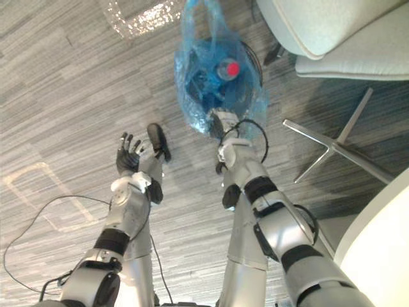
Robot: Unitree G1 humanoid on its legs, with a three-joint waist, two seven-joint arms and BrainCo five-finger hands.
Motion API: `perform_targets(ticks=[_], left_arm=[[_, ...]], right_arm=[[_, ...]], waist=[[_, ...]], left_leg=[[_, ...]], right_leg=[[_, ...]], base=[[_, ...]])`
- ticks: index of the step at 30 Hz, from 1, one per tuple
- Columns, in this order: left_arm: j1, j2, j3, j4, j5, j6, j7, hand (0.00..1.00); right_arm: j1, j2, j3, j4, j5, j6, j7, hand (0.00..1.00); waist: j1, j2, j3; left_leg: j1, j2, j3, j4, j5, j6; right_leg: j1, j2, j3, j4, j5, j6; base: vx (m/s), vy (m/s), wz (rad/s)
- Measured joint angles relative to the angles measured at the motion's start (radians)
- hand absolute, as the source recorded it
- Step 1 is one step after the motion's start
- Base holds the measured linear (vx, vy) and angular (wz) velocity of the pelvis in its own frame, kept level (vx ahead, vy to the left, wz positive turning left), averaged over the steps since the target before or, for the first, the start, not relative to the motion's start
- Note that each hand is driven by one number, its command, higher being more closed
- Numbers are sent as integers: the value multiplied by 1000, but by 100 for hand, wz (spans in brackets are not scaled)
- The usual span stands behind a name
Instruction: Gather rubbish on tea table into small bin, then transfer packed bag to large trash can.
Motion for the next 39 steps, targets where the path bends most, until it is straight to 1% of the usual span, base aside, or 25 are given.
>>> perform_targets(ticks=[5,9,11,13,14,17,19,20,22,23,24,25,27,28,29,30,31,33,34,35,36,37,38,39], left_arm=[[3,-2,-5,0,6,5,-1,0],[34,-1,-26,-24,23,6,-5,0],[53,-1,-43,-29,35,7,-18,0],[77,-1,-73,-28,43,20,-21,0],[82,-1,-76,-28,44,21,-22,0],[114,-1,-100,-22,63,29,-39,0],[144,1,-121,-8,80,41,-42,0],[152,1,-129,-2,81,43,-43,0],[189,3,-160,11,119,45,-51,0],[198,4,-166,15,126,46,-57,0],[223,5,-182,23,147,48,-61,0],[233,6,-188,24,151,48,-61,0],[280,7,-209,32,186,58,-71,0],[288,7,-210,32,193,60,-77,0],[319,10,-229,33,212,66,-82,0],[333,11,-238,33,220,66,-83,0],[355,18,-251,35,231,67,-85,0],[378,36,-272,47,255,67,-90,0],[399,43,-288,52,270,68,-101,0],[406,47,-289,52,279,68,-103,0],[421,60,-290,52,299,69,-105,0],[432,74,-299,52,305,69,-107,0],[435,80,-302,52,310,70,-108,0],[447,97,-309,51,330,70,-113,0]], right_arm=[[42,3,-2,-89,31,-6,-3,100],[102,3,-4,-180,53,-16,-8,100],[133,2,-6,-221,55,-21,-11,100],[193,4,-8,-261,66,-23,-11,100],[206,4,-8,-270,70,-23,-10,100],[295,9,-8,-338,97,-24,-4,100],[379,24,-7,-405,135,-27,9,100],[401,25,-7,-420,142,-32,13,100],[482,46,3,-479,181,-53,28,100],[497,54,4,-487,190,-57,33,100],[541,65,7,-513,220,-61,45,100],[555,67,10,-520,223,-63,46,100],[645,89,17,-589,265,-70,71,100],[659,90,20,-603,271,-72,76,100],[715,95,26,-647,289,-87,90,100],[739,99,28,-664,290,-92,96,100],[766,105,39,-668,290,-103,105,100],[789,104,54,-665,289,-109,126,100],[805,102,74,-665,289,-113,143,100],[809,101,78,-665,289,-114,149,100],[815,101,80,-665,289,-115,168,100],[817,99,80,-665,290,-118,179,100],[818,98,80,-665,290,-120,183,100],[821,95,79,-665,290,-122,199,100]], waist=[[9,0,0],[15,0,-2],[16,-1,-4],[18,-1,-4],[18,-1,-4],[17,-3,-7],[16,-3,-7],[14,-4,-7],[10,-14,-16],[7,-19,-22],[0,-27,-45],[-3,-32,-53],[-9,-50,-80],[-10,-53,-86],[-13,-56,-120],[-13,-57,-136],[-13,-59,-160],[-15,-59,-188],[-20,-58,-218],[-21,-57,-227],[-23,-58,-235],[-27,-59,-239],[-27,-58,-241],[-32,-56,-260]], left_leg=[[32,12,-3,11,0,0],[94,21,-6,7,-8,-3],[125,24,-6,-1,-13,-1],[188,23,-1,-15,-14,-2],[201,22,1,-21,-15,-2],[298,15,10,-53,-17,-4],[397,12,20,-81,-13,-10],[427,12,23,-88,-15,-13],[539,2,37,-136,-15,-13],[562,-1,39,-148,-14,-15],[609,-5,43,-174,-12,-19],[624,-7,45,-182,-11,-19],[742,-18,61,-237,-10,-27],[760,-19,63,-246,-9,-27],[821,-27,67,-282,-7,-34],[850,-32,68,-306,-6,-37],[897,-41,68,-350,3,-47],[956,-55,71,-409,21,-53],[996,-63,75,-463,37,-54],[1008,-67,76,-477,44,-55],[1049,-73,81,-516,59,-56],[1085,-77,85,-537,62,-55],[1094,-80,85,-540,63,-56],[1116,-86,85,-556,65,-55]], right_leg=[[37,10,-3,-2,4,-5],[104,24,-7,-23,4,-7],[138,29,-8,-37,4,-5],[201,31,-8,-57,5,-6],[215,31,-8,-60,5,-6],[308,35,-8,-97,5,-5],[407,40,-7,-133,11,-5],[437,42,-6,-142,11,-4],[541,46,-2,-183,12,0],[562,46,-1,-194,11,3],[605,48,-2,-217,12,6],[620,49,-2,-224,12,6],[728,52,0,-269,12,11],[745,52,1,-278,13,12],[805,56,1,-315,15,19],[831,59,1,-335,18,22],[874,63,2,-371,26,29],[926,70,2,-419,39,32],[961,77,3,-464,53,36],[971,80,5,-478,59,37],[1013,87,6,-519,78,40],[1055,93,10,-557,91,42],[1066,95,11,-566,94,46],[1093,98,15,-594,104,52]], base=[[-55,-39,-6],[-40,-50,-9],[-21,-41,-5],[-6,-34,0],[2,-32,2],[2,-10,1],[35,-34,-2],[42,-31,-4],[51,-24,-3],[76,-21,-1],[68,-13,1],[96,-15,0],[101,-14,-4],[118,-9,-4],[95,-4,-2],[126,-4,-2],[119,-4,-4],[122,1,-4],[101,6,-3],[146,13,-6],[164,27,-9],[136,27,-9],[106,26,-7],[106,33,-7]])
